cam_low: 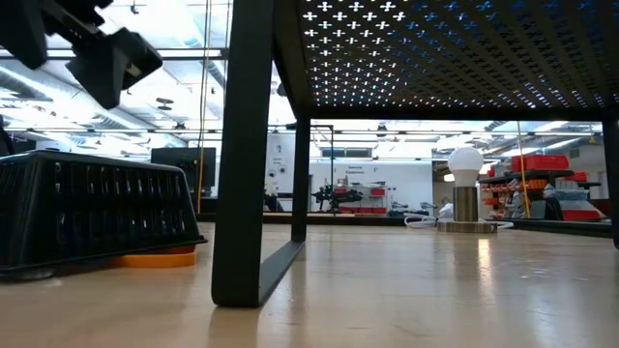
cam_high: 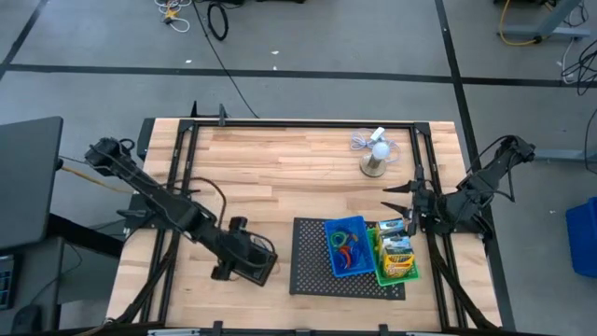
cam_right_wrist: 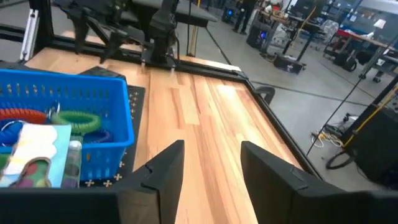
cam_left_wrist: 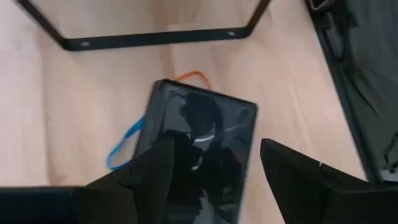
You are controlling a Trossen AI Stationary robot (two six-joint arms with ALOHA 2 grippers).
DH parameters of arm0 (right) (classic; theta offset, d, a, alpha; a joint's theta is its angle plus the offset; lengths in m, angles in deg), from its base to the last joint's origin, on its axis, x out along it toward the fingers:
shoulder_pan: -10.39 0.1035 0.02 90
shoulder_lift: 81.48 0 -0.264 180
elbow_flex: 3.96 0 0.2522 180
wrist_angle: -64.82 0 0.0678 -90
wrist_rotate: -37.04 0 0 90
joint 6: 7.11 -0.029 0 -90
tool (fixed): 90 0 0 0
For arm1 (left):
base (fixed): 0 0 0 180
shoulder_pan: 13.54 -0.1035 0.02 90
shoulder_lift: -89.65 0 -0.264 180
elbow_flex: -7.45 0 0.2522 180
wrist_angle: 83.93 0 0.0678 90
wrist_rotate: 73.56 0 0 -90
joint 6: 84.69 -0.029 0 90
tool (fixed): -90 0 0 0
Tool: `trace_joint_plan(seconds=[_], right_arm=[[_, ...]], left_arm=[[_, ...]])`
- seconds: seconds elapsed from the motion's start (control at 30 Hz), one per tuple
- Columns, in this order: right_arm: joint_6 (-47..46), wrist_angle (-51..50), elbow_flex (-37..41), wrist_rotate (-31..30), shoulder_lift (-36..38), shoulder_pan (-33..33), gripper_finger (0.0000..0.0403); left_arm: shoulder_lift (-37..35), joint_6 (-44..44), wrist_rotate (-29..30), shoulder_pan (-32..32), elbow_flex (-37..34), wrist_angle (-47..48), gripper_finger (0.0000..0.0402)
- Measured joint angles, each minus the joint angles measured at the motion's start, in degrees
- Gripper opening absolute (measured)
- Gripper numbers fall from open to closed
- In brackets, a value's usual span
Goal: Pick & Place Office Desk Supplies
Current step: Put the black bin with the rubber bands on the shelf
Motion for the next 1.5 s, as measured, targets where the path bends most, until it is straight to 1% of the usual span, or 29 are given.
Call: trace_joint_plan(seconds=[0.13, 0.3, 0.37, 0.5, 0.67, 0.83, 1.0, 1.13, 1.27, 1.5], right_arm=[[-0.1, -1.0, 0.0, 0.0, -0.3, 0.0, 0.0163], [0.1, -1.6, 0.0, -0.6, -0.2, 0.0, 0.0160], [0.6, -1.9, 0.0, -0.9, -0.1, 0.0, 0.0160], [1.5, -1.9, 0.0, -1.0, -0.1, 0.0, 0.0160], [1.7, -1.9, 0.0, -1.4, -0.1, 0.0, 0.0160], [2.6, -1.9, 0.0, -3.1, -0.1, 0.0, 0.0160], [3.6, -1.9, 0.0, -4.3, -0.1, 0.0, 0.0160], [3.6, -1.9, 0.0, -4.4, -0.1, 0.0, 0.0160], [3.6, -1.6, 0.0, -4.4, -0.1, 0.0, 0.0160], [3.5, -1.6, 0.0, -4.4, -0.1, 0.0, 0.0160]], left_arm=[[3.6, 1.9, -0.1, 2.6, 2.3, 0.8, 0.0248], [9.6, 6.3, 2.4, 5.3, 2.3, 3.6, 0.0246], [11.6, 7.8, 4.3, 6.0, 2.3, 4.0, 0.0247], [14.2, 9.6, 7.7, 6.8, 2.6, 2.9, 0.0248], [15.5, 9.9, 8.5, 7.7, 2.6, 3.1, 0.0248], [15.6, 11.1, 7.4, 8.7, 3.3, 4.5, 0.0248], [16.0, 12.4, 5.8, 10.0, 7.8, 10.8, 0.0248], [16.1, 13.3, 3.8, 11.3, 9.2, 10.1, 0.0249], [16.2, 15.5, 4.6, 12.1, 9.5, 10.8, 0.0249], [21.1, 17.7, 5.0, 12.7, 9.8, 10.8, 0.0249]])
